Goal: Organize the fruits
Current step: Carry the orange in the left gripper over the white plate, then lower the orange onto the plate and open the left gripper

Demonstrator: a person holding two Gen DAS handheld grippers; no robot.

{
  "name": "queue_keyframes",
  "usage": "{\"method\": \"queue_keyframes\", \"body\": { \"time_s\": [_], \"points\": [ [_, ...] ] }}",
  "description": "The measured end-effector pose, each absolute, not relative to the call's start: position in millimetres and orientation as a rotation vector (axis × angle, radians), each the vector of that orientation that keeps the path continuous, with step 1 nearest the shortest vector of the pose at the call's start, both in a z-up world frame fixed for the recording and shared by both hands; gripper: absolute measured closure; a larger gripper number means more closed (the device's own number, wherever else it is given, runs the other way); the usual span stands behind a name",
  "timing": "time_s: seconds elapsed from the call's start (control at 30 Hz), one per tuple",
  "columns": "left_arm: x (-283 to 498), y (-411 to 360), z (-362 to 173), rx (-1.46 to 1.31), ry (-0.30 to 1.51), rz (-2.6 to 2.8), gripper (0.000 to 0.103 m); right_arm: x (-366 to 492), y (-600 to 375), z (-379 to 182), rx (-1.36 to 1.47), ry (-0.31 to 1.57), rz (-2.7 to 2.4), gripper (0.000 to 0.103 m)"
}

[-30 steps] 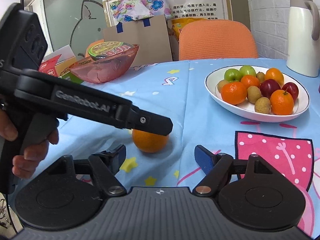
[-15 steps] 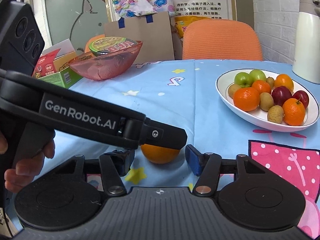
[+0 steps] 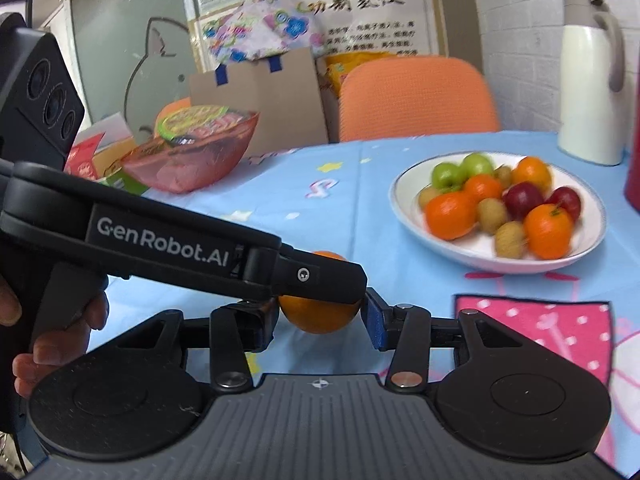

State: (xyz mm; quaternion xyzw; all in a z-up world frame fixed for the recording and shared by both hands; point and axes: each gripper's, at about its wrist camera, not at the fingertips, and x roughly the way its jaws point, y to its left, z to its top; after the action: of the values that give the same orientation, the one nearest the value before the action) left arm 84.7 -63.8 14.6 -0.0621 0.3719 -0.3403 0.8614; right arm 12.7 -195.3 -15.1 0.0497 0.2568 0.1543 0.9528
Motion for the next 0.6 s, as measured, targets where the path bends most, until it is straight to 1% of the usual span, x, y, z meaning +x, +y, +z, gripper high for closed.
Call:
{"method": "queue_keyframes", "body": {
  "time_s": [0.2, 0.33, 0.47, 0.6],
  "points": [
    [93.5, -105.2, 32.9, -0.093, 0.724, -0.781, 0.021, 13.9, -230.9, -0.3, 0.129, 0.453, 0.237, 0.027],
    [104.4, -127.8, 35.8, -0.079, 0.710, -0.814, 0.021, 22.5, -248.1, 3.7, 0.122, 0.421, 0.191, 0.027],
    [116.5, -144.4, 30.8, -0.057, 0.708, -0.814, 0.022, 36.8, -257.2, 0.3, 0.090, 0.425, 0.179, 0.030],
    [128.4, -147.3, 27.9, -0.081, 0.703, -0.815, 0.022, 44.8, -265.4, -1.0, 0.118, 0.421, 0.187, 0.032]
  ]
}}
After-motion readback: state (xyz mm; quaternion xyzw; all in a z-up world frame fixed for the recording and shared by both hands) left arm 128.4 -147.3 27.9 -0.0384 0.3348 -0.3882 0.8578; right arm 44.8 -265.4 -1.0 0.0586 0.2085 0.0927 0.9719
